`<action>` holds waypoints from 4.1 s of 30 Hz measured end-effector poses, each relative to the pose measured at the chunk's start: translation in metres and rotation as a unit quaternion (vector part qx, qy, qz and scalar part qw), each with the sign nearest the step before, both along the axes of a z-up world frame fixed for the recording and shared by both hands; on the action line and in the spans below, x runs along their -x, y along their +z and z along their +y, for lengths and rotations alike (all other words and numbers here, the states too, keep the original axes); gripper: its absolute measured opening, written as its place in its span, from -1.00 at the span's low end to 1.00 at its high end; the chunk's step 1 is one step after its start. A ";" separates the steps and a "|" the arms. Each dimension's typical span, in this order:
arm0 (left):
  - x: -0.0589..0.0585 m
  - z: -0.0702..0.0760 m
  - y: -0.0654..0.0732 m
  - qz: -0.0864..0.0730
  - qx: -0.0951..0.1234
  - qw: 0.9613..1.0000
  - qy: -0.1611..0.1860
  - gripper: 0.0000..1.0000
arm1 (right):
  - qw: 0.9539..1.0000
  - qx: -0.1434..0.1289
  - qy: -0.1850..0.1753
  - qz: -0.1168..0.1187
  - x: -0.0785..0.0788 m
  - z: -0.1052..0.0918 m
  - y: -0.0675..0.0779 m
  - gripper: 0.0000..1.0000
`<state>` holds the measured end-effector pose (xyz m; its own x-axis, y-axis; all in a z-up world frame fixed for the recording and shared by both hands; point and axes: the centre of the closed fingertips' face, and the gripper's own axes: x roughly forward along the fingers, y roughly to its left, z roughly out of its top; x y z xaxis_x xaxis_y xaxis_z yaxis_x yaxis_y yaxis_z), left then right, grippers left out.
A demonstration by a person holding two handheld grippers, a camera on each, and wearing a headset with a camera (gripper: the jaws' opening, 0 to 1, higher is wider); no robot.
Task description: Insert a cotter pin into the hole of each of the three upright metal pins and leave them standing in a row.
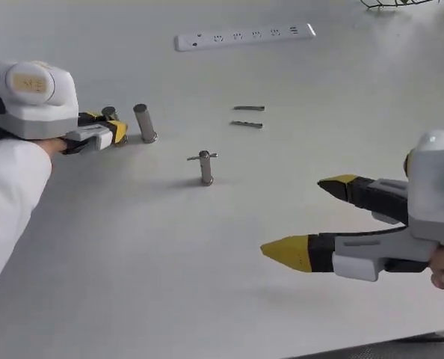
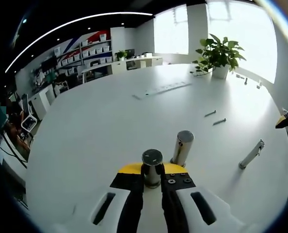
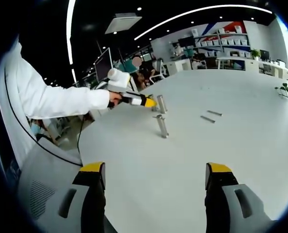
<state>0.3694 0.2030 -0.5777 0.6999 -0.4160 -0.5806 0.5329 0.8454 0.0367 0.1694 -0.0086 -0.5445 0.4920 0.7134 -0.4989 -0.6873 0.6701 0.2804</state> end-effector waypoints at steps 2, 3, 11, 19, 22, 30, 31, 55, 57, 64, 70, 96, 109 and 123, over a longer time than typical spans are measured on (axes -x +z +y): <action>0.003 0.000 0.010 -0.007 0.008 1.000 0.001 -0.79 | 1.000 0.001 0.001 -0.001 0.000 0.000 0.001 0.65; 0.005 -0.001 0.014 -0.013 0.008 1.000 -0.002 -0.79 | 1.000 0.002 0.001 -0.002 0.000 -0.001 0.001 0.65; 0.039 -0.008 0.044 -0.027 0.005 0.999 -0.039 -0.79 | 1.000 0.002 0.008 -0.009 0.003 0.001 0.006 0.65; 0.086 -0.023 0.057 -0.034 -0.002 0.997 -0.064 -0.79 | 1.000 0.002 0.022 -0.018 0.008 0.006 0.013 0.65; 0.110 -0.037 0.057 -0.027 0.024 0.998 -0.057 -0.79 | 0.999 0.002 0.026 -0.020 0.010 0.007 0.014 0.65; 0.158 -0.081 0.039 -0.002 0.056 0.996 -0.074 -0.79 | 0.999 0.007 0.035 -0.020 0.017 0.008 0.013 0.64; 0.161 -0.087 0.036 0.001 0.055 0.995 -0.079 -0.79 | 0.999 0.006 0.036 -0.021 0.018 0.009 0.013 0.64; 0.175 -0.145 0.005 -0.004 0.018 0.991 -0.130 -0.78 | 0.999 -0.002 0.043 -0.022 0.028 0.003 0.010 0.63; 0.174 -0.146 0.003 -0.002 0.019 0.992 -0.126 -0.78 | 0.999 -0.003 0.041 -0.019 0.027 0.003 0.008 0.63; 0.182 -0.152 -0.004 -0.003 0.017 0.990 -0.141 -0.78 | 0.999 -0.010 0.037 -0.013 0.027 0.002 0.009 0.62; 0.182 -0.156 -0.003 -0.005 0.033 0.990 -0.138 -0.78 | 0.999 -0.011 0.035 -0.011 0.027 0.002 0.008 0.61; 0.231 -0.139 0.004 0.076 0.066 0.971 -0.219 0.28 | 0.999 0.007 0.051 0.018 0.030 0.000 0.000 0.62; 0.234 -0.128 0.038 0.064 0.157 0.964 -0.207 0.99 | 0.999 0.011 0.028 0.025 0.029 -0.011 -0.001 0.63; 0.243 -0.116 0.035 0.073 0.159 0.967 -0.184 0.99 | 1.000 0.013 0.009 0.005 0.000 -0.018 0.018 0.56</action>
<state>0.1268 0.0867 -0.5431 0.3909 -0.7954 -0.4632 0.7798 0.5536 -0.2924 0.1696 -0.0264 -0.5261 0.4731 0.7095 -0.5224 -0.6969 0.6641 0.2707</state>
